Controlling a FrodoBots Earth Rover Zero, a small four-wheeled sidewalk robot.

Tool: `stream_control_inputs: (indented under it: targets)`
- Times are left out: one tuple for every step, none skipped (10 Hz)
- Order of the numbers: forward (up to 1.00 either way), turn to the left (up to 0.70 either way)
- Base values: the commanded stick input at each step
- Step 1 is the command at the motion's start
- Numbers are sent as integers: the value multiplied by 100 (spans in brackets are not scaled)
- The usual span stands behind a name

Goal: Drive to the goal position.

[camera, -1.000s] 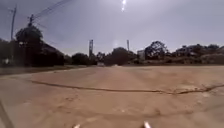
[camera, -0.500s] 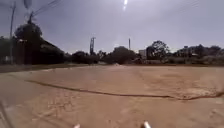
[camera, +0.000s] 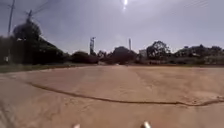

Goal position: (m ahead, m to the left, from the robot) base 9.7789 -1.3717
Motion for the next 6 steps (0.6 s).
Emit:
stream_control_inputs:
  targets:
    - [70, -24]
    - [70, -15]
    - [70, -6]
    - [70, 0]
    - [70, 0]
    - [70, 0]
